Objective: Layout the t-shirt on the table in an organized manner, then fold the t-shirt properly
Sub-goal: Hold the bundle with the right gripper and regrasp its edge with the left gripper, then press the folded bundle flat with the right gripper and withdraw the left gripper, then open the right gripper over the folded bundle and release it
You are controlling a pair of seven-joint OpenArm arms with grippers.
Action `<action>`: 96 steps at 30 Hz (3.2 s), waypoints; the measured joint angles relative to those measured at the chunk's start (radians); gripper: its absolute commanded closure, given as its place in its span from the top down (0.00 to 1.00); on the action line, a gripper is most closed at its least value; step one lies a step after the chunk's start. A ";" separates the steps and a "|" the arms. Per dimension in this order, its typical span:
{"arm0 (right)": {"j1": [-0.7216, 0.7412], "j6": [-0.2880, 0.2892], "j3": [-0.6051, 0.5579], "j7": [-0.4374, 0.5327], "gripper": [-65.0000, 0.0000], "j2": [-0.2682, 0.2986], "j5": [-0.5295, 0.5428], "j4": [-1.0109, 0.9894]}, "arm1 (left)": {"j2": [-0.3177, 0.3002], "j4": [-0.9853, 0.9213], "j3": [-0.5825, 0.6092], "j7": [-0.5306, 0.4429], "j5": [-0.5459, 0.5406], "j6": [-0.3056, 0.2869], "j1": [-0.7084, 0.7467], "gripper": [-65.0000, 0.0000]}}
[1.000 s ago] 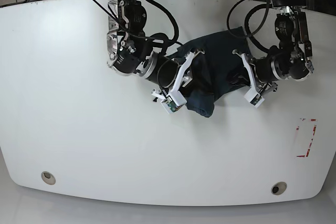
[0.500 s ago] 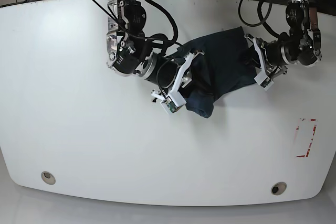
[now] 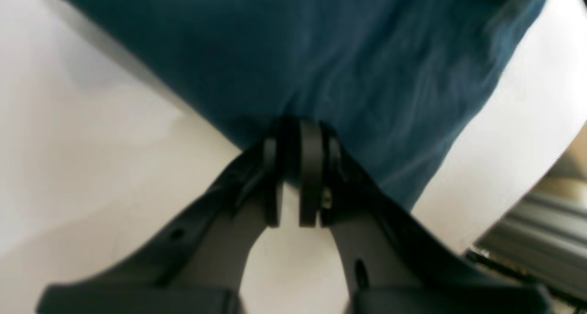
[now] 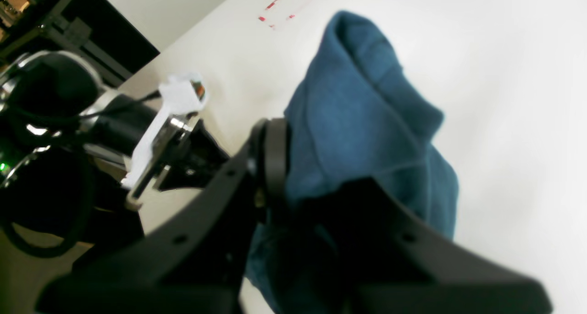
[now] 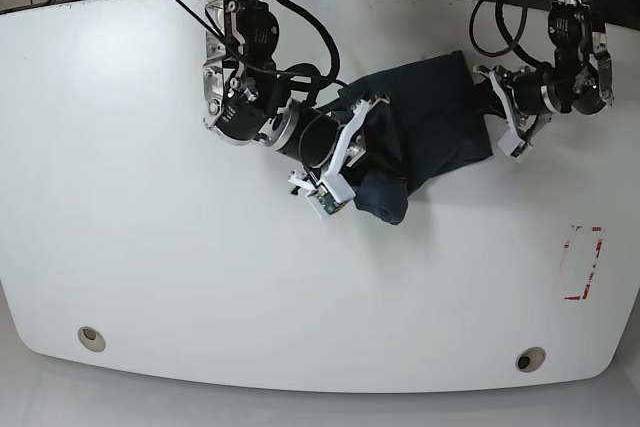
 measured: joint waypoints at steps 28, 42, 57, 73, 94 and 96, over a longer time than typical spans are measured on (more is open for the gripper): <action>0.021 0.000 -0.163 0.010 0.65 0.002 -0.140 -0.001 | 0.006 -0.039 0.089 -0.047 -0.007 0.001 -0.050 0.07; 0.022 0.003 -0.180 0.013 0.68 0.062 -0.235 0.003 | 0.006 -0.038 0.085 -0.045 -0.007 0.001 -0.050 0.07; 0.093 0.011 -0.338 0.129 0.68 0.050 -0.461 -0.194 | -0.035 0.035 -0.092 0.036 -0.126 0.001 -0.046 0.27; 0.196 -0.011 -0.386 0.180 0.90 0.019 -0.454 -0.366 | -0.181 0.062 -0.396 0.083 -0.128 0.001 0.016 0.29; 0.286 -0.131 -0.487 0.240 0.27 0.013 -0.459 -0.522 | -0.201 0.063 -0.455 0.082 -0.134 0.001 0.080 0.28; 0.288 -0.130 -0.487 0.244 0.15 0.011 -0.451 -0.529 | -0.202 0.062 -0.455 0.082 -0.133 0.001 0.081 0.28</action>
